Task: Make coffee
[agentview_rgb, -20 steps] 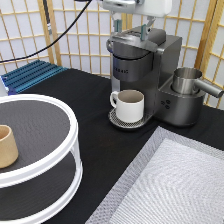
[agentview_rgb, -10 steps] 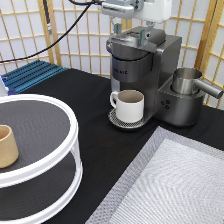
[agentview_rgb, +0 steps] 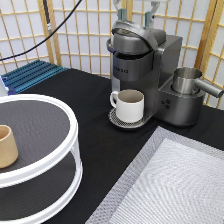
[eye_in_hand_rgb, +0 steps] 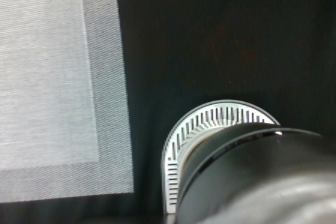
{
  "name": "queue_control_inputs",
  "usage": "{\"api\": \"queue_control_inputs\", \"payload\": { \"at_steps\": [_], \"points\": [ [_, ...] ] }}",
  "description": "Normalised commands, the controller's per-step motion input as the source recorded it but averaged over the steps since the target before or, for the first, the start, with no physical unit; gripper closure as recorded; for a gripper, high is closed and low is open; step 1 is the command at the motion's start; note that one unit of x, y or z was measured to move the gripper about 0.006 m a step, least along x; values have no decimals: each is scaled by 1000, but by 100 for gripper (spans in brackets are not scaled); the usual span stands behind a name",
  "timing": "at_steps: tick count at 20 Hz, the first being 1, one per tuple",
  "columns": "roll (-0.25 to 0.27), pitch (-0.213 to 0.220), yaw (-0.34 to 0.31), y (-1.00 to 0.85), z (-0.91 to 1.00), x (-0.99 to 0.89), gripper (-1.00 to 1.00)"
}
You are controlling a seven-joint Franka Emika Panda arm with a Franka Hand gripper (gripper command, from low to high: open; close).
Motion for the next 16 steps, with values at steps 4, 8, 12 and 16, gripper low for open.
{"api": "queue_control_inputs", "payload": {
  "at_steps": [4,8,12,16],
  "points": [
    [39,47,-72,-394,179,-39,-100],
    [8,43,-29,-347,-169,-106,-100],
    [0,39,7,-64,-442,-338,-100],
    [-27,26,9,159,-664,-16,-100]
  ]
}}
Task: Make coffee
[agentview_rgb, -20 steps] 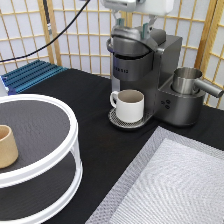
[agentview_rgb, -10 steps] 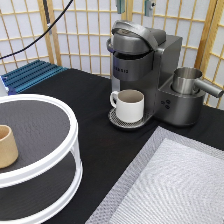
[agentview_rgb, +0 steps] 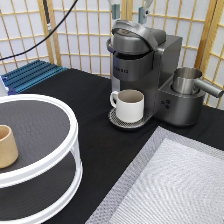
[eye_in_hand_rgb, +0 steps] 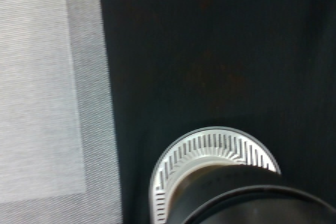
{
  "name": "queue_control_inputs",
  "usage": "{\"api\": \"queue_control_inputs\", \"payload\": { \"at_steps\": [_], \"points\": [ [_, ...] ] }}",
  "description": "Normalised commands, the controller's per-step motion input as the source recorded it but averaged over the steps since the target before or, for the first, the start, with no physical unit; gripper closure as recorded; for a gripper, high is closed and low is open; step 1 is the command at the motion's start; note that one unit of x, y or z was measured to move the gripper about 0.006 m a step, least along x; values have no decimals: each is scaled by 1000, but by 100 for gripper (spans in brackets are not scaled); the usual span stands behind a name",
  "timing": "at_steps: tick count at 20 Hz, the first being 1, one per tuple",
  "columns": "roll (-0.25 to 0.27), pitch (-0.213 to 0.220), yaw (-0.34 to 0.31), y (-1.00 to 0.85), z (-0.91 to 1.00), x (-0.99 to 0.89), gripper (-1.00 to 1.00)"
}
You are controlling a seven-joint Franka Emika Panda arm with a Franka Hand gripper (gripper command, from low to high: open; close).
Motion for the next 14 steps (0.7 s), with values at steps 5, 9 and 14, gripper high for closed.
{"api": "queue_control_inputs", "payload": {
  "at_steps": [5,9,14],
  "points": [
    [-21,47,24,-294,-1000,279,-100],
    [-14,53,14,-709,-1000,301,-100],
    [9,87,0,-378,-876,268,-100]
  ]
}}
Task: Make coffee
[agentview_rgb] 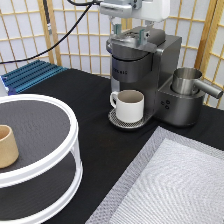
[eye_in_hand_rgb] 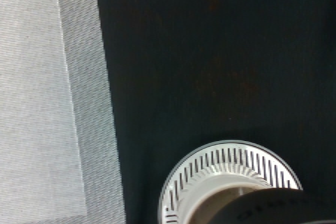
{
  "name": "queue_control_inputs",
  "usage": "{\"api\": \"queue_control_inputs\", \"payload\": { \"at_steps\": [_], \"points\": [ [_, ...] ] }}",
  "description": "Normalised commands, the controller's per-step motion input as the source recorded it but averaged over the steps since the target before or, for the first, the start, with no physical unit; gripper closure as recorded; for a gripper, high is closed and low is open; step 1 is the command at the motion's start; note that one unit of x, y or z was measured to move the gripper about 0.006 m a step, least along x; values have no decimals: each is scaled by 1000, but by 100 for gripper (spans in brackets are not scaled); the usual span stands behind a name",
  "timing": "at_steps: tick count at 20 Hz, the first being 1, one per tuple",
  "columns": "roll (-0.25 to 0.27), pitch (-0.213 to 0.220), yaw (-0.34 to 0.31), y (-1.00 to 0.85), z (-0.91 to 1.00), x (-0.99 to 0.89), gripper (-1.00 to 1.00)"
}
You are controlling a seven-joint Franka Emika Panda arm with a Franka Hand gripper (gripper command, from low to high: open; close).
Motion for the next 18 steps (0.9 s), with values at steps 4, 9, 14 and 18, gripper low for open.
{"api": "queue_control_inputs", "payload": {
  "at_steps": [4,9,14,18],
  "points": [
    [6,40,22,720,584,10,-100],
    [34,44,50,365,810,-248,-100],
    [32,45,6,-132,379,-387,-100],
    [14,-6,-58,-562,-4,-137,-100]
  ]
}}
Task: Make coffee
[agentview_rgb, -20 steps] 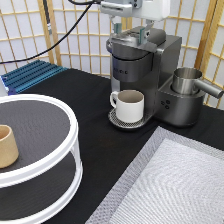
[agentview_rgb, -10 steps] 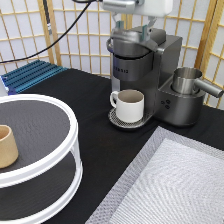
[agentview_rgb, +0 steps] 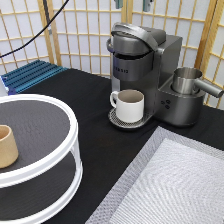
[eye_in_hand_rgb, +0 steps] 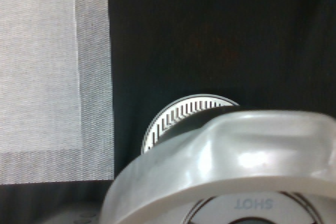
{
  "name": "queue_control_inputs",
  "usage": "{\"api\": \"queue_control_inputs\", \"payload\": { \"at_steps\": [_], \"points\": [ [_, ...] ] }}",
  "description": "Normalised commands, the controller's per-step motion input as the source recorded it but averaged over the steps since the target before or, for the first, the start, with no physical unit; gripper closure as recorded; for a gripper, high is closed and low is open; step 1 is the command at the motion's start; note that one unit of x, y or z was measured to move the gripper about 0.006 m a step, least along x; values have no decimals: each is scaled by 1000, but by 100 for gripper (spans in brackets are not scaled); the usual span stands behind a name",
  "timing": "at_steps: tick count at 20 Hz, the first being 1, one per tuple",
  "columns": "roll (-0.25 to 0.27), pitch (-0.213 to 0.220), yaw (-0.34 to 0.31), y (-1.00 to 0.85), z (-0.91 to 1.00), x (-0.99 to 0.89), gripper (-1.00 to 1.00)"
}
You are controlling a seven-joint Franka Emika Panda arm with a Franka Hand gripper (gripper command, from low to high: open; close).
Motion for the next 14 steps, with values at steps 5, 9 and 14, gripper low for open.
{"api": "queue_control_inputs", "payload": {
  "at_steps": [5,9,14],
  "points": [
    [2,-61,-80,-505,-243,-15,-100],
    [0,-80,-61,-324,-664,3,-100],
    [-15,-20,-10,-2,-1000,40,-100]
  ]
}}
